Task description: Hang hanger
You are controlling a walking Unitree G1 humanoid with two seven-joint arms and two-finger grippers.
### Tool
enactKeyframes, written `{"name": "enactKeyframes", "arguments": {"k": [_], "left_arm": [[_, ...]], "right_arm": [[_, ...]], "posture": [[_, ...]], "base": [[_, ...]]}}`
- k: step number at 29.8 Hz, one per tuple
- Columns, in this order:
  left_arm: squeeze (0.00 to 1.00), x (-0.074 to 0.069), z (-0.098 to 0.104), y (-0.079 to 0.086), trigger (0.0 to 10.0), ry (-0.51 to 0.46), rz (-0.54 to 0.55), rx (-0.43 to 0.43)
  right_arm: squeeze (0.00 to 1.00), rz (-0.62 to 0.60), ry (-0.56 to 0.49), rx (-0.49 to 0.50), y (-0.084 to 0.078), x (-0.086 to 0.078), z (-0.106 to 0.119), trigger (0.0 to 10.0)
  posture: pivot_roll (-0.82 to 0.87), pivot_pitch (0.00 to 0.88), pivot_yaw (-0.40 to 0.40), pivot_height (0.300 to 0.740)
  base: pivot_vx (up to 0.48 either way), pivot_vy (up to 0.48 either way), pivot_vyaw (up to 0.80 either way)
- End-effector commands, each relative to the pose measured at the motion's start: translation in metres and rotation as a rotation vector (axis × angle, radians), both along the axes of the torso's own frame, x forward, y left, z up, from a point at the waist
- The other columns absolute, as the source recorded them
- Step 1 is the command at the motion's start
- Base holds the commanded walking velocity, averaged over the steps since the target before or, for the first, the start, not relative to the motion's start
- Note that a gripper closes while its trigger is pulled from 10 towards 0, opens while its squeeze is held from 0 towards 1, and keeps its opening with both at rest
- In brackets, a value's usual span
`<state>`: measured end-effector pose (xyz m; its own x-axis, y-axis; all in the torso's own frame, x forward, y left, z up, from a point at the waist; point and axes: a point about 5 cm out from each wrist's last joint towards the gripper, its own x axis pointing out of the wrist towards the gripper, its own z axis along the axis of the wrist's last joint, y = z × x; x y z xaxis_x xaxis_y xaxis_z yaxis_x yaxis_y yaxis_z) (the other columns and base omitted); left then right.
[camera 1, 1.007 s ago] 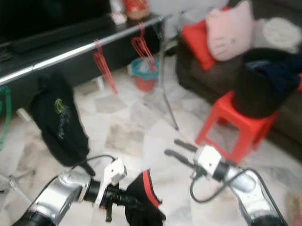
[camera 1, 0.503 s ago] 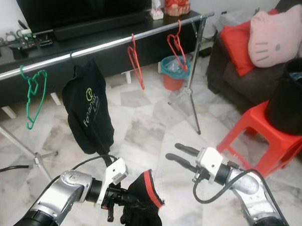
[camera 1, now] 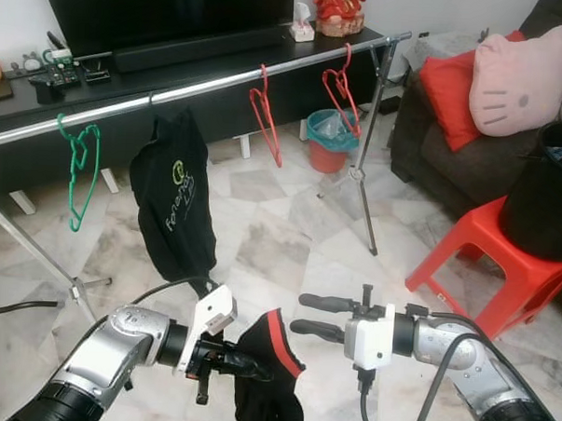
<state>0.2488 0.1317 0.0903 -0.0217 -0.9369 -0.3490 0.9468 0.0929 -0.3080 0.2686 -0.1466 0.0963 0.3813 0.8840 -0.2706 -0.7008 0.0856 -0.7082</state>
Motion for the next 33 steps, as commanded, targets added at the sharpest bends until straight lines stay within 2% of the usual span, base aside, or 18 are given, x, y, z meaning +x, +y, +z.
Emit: {"name": "enactKeyframes", "arguments": {"k": [1, 3, 6, 10, 11, 13, 14, 17, 18, 22, 27, 33], "left_arm": [[0.00, 0.006, 0.010, 0.001, 10.0, -0.033, 0.002, -0.025], [0.00, 0.010, 0.009, 0.001, 10.0, -0.042, 0.038, -0.025], [0.00, 0.008, -0.001, 0.004, 10.0, 0.003, 0.071, -0.031], [0.00, 0.007, -0.009, 0.005, 10.0, 0.037, 0.085, -0.027], [0.00, 0.006, -0.015, 0.006, 10.0, 0.065, 0.098, -0.028], [0.00, 0.006, -0.019, 0.006, 10.0, 0.088, 0.109, -0.033], [0.00, 0.006, -0.026, 0.007, 10.0, 0.120, 0.126, -0.034], [0.00, 0.006, -0.034, 0.009, 10.0, 0.147, 0.140, -0.021], [0.00, 0.006, -0.042, 0.010, 10.0, 0.170, 0.158, -0.006], [0.00, 0.004, -0.046, 0.011, 10.0, 0.184, 0.173, -0.006], [0.00, 0.009, -0.036, 0.010, 10.0, 0.136, 0.173, -0.031], [0.00, 0.009, -0.036, 0.010, 10.0, 0.136, 0.173, -0.031]], "right_arm": [[0.00, -0.019, -0.012, 0.013, 0.003, 0.002, 0.002, 10.0], [0.00, -0.150, 0.065, 0.149, 0.001, 0.012, 0.004, 10.0], [0.00, -0.290, 0.109, 0.258, -0.007, 0.022, 0.000, 10.0], [0.00, -0.335, 0.155, 0.288, -0.010, 0.023, -0.007, 10.0], [0.00, -0.341, 0.212, 0.295, -0.009, 0.019, -0.015, 10.0], [0.00, -0.337, 0.263, 0.294, -0.008, 0.014, -0.023, 10.0], [0.00, -0.328, 0.318, 0.273, -0.007, 0.007, -0.034, 10.0], [0.00, -0.305, 0.373, 0.241, -0.004, -0.002, -0.046, 10.0], [0.00, -0.300, 0.420, 0.228, -0.003, -0.007, -0.055, 10.0], [0.00, -0.310, 0.406, 0.235, -0.005, -0.008, -0.055, 10.0], [0.00, -0.260, 0.306, 0.210, -0.007, -0.005, -0.040, 10.0], [0.00, -0.260, 0.306, 0.210, -0.007, -0.005, -0.040, 10.0]], "posture": [[0.01, 0.013, 0.053, 0.740], [0.01, 0.015, 0.053, 0.740], [0.01, 0.021, 0.055, 0.740], [0.01, 0.026, 0.058, 0.740], [0.01, 0.031, 0.060, 0.740], [0.01, 0.039, 0.059, 0.740], [0.01, 0.046, 0.060, 0.740], [0.01, 0.049, 0.061, 0.740], [0.01, 0.055, 0.060, 0.740], [0.01, 0.066, 0.057, 0.740], [0.00, 0.070, 0.054, 0.740], [0.00, 0.070, 0.054, 0.740]], "base": [[0.000, 0.000, 0.00], [0.000, 0.000, 0.00], [0.000, 0.000, 0.00], [0.000, 0.000, 0.00], [0.000, 0.000, 0.00], [0.000, 0.000, 0.00], [0.000, 0.000, 0.00], [0.000, 0.000, 0.00], [0.000, 0.000, 0.00], [0.000, 0.000, 0.00], [0.000, 0.000, 0.00], [0.000, 0.000, 0.00]]}}
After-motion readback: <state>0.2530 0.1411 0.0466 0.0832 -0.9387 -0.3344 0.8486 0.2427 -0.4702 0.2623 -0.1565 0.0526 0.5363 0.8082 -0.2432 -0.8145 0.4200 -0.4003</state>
